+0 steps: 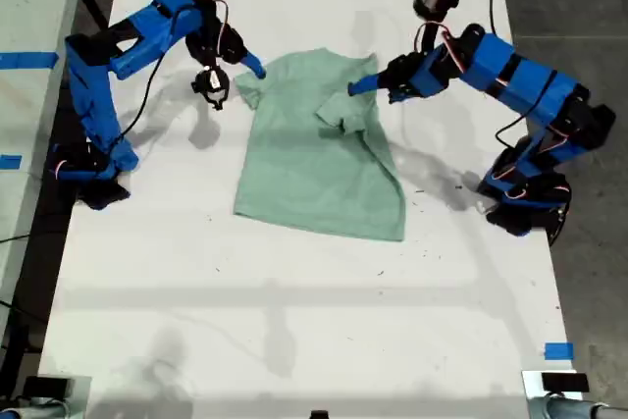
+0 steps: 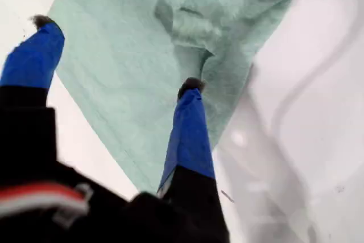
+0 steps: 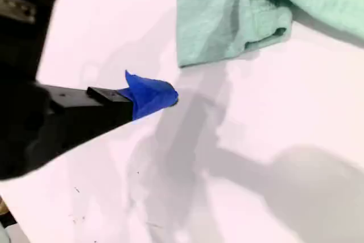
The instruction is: Fold tshirt
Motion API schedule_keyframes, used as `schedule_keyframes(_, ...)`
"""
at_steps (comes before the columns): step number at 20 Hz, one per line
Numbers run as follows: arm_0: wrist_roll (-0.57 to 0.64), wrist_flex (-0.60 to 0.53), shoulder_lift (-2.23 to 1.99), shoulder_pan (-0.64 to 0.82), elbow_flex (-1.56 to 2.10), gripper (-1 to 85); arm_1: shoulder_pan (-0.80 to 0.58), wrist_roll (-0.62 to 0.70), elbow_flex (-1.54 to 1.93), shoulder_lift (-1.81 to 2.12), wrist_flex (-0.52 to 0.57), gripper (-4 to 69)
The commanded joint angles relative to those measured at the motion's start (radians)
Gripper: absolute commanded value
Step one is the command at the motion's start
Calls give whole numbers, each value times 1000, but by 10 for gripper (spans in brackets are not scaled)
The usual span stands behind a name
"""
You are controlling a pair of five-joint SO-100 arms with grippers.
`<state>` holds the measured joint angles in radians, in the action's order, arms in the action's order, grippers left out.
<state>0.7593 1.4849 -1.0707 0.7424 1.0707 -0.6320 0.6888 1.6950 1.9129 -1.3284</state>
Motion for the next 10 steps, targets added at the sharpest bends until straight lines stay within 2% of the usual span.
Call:
schedule_keyframes(1, 25, -54, 106, 58, -83, 340, 29, -5, 0, 86, -12, 356)
schedule_keyframes(3, 32, -78, 198, 66, -127, 338, 40, -11, 14, 109, -12, 352)
schedule_keyframes(5, 35, -66, 281, 67, -190, 296, 46, -14, 28, 126, -14, 344)
schedule_keyframes(6, 35, -67, 322, 74, -213, 251, 46, -17, 34, 132, -14, 336)
schedule_keyframes(7, 31, -48, 362, 80, -249, 165, 48, -18, 37, 137, -12, 331)
schedule_keyframes(8, 32, -26, 376, 81, -276, 33, 49, -21, 43, 140, -9, 325)
schedule_keyframes(10, 31, -15, 347, 63, -278, 1, 51, -26, 55, 143, 0, 321)
